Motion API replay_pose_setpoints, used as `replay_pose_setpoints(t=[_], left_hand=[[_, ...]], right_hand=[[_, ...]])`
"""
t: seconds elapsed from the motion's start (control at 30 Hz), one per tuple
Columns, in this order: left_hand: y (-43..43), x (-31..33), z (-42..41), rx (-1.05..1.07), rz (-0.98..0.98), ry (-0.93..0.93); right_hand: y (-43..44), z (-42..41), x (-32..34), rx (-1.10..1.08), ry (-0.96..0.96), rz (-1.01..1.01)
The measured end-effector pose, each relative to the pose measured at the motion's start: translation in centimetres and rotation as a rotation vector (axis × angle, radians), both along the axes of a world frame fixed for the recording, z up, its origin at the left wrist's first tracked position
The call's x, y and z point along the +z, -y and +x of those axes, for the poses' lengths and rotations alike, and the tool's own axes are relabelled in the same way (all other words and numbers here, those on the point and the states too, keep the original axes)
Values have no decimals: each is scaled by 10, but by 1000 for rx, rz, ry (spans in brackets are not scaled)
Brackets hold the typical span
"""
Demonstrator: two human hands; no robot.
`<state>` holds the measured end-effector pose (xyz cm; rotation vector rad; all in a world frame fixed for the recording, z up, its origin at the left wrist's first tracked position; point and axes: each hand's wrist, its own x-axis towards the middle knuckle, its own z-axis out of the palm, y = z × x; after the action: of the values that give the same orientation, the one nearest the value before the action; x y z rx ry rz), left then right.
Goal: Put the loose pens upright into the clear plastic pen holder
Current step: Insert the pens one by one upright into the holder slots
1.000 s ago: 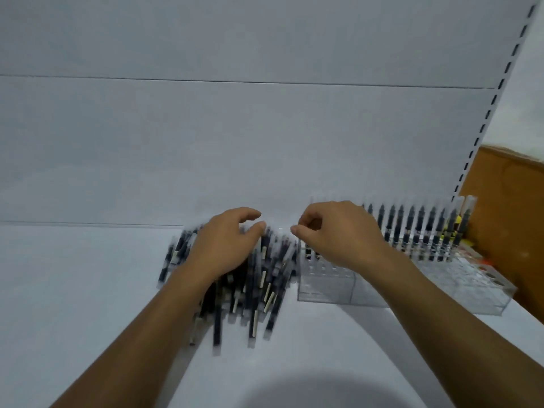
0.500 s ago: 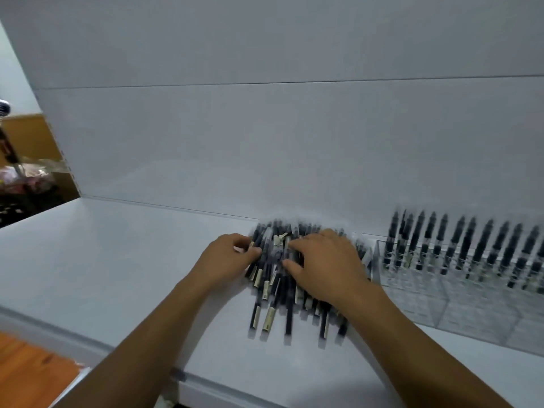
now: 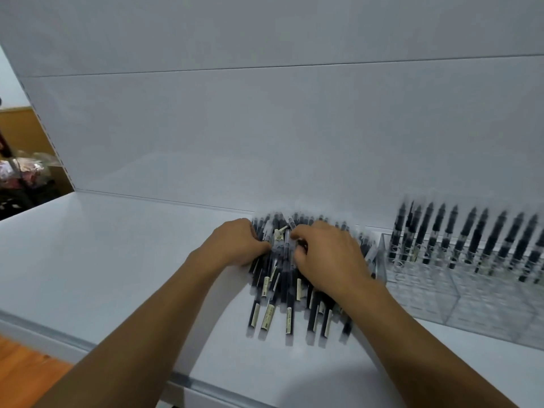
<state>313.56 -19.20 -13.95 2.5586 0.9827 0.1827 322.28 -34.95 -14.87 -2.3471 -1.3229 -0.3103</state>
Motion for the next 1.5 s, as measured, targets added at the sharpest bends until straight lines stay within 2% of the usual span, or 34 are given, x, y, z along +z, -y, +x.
replay_pose_setpoints(t=[0.17, 0.3, 0.53, 0.63, 0.73, 1.0, 1.27, 1.5], left_hand=[[7, 8, 7, 8, 35, -59], [10, 7, 4, 26, 31, 3], [6, -6, -9, 53, -217, 291], [7, -5, -5, 81, -431, 436], [9, 2, 7, 79, -445, 472], [17, 5, 33, -29, -153, 247], [16, 11, 23, 42, -392, 452], [18, 16, 11, 135, -488, 668]], right_hand=[[1, 1, 1, -10, -97, 79], [4, 2, 1, -3, -252, 198], [7, 1, -1, 31, -425, 376], [9, 3, -1, 45, -528, 465], [9, 2, -2, 46, -602, 537], [9, 1, -6, 69, -668, 565], [9, 0, -4, 77, -702, 587], [13, -5, 3, 107, -676, 622]])
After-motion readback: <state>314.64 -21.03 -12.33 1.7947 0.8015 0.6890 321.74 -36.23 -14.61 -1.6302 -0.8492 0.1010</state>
